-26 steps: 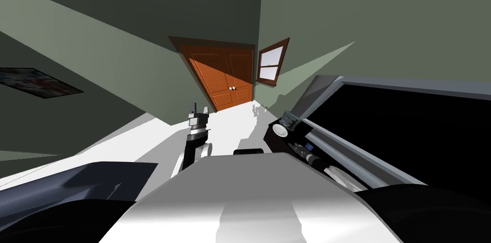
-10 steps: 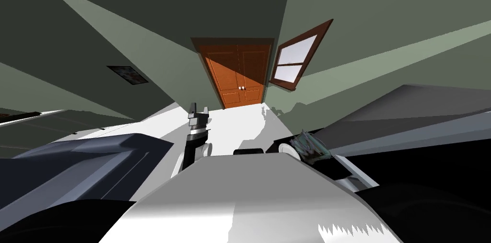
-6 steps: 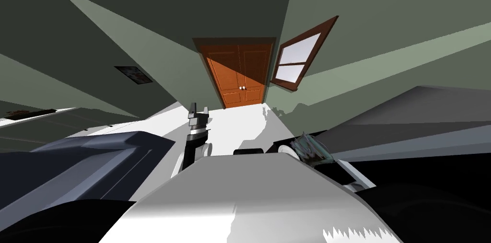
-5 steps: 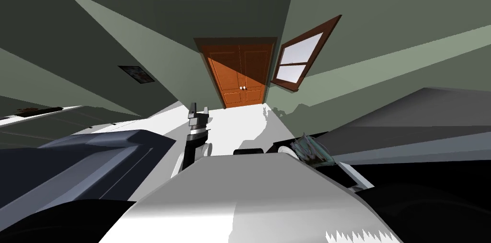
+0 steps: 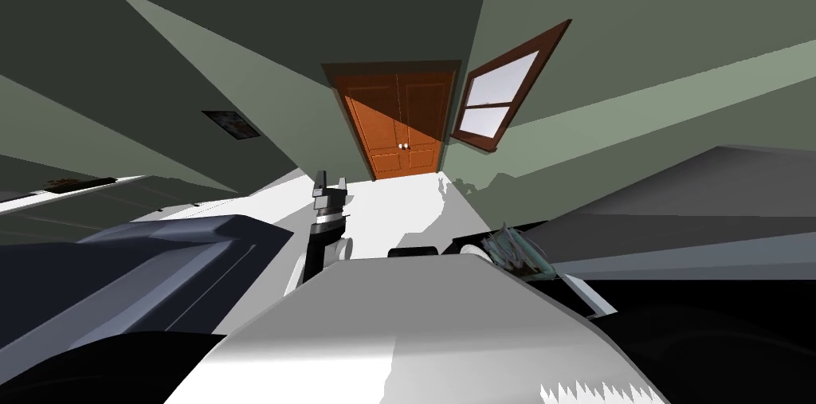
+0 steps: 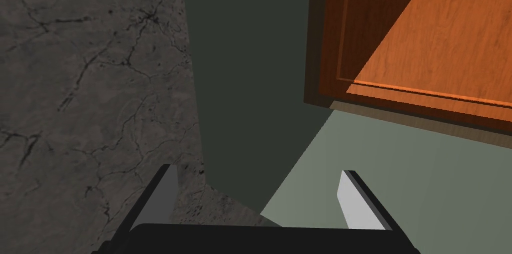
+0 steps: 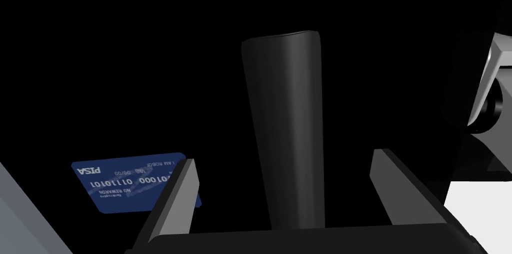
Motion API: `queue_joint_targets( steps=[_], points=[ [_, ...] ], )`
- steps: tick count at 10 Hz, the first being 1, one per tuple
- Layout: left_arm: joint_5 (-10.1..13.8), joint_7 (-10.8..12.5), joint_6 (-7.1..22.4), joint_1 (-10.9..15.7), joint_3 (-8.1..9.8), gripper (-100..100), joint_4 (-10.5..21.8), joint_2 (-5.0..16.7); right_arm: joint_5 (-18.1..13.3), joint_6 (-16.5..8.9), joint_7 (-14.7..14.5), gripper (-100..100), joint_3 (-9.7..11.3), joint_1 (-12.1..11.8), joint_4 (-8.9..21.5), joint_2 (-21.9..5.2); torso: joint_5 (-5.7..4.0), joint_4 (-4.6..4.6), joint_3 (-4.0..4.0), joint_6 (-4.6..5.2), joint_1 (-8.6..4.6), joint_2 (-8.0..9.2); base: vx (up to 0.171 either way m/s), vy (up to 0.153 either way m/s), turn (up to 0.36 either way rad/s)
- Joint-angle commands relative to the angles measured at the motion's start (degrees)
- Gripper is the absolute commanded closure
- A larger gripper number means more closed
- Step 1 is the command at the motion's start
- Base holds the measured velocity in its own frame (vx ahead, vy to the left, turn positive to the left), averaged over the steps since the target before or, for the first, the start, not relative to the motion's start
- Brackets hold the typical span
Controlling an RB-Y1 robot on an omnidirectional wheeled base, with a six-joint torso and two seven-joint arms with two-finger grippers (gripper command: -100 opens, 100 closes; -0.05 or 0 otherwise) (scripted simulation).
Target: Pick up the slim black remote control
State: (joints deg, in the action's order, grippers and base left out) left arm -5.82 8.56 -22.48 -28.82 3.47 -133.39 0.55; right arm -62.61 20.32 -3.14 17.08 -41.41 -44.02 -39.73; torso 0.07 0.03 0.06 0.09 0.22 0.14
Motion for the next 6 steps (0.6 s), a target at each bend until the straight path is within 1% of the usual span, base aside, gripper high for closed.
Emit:
queue_joint_targets(
  steps=[1,4,5,6],
  points=[
    [0.0,0.0,0.0,0.0,0.00,0,0.0,0.0,0.5,-1.1,-0.6,-100,0.9,1.4,1.8,1.9,0.00,0.00,0.00,0.00,0.00,0.00,-0.017,-0.041,0.074],
    [0.0,0.0,0.0,0.0,0.00,0,0.0,0.0,1.2,-2.8,-1.6,-100,2.2,3.6,4.4,4.8,-0.06,0.03,0.07,-0.01,-0.23,0.12,-0.034,-0.073,0.061],
    [0.0,0.0,0.0,0.0,0.00,0,0.0,0.0,1.0,-2.7,-0.9,-100,2.1,2.6,3.0,3.9,-0.06,0.03,0.08,0.00,-0.27,0.13,-0.017,-0.038,0.014],
    [0.0,0.0,0.0,0.0,0.00,0,0.0,0.0,1.0,-2.9,-0.9,100,2.2,2.6,3.0,4.0,-0.03,0.02,0.05,0.00,-0.14,0.09,-0.003,-0.007,-0.001]
  ],
)
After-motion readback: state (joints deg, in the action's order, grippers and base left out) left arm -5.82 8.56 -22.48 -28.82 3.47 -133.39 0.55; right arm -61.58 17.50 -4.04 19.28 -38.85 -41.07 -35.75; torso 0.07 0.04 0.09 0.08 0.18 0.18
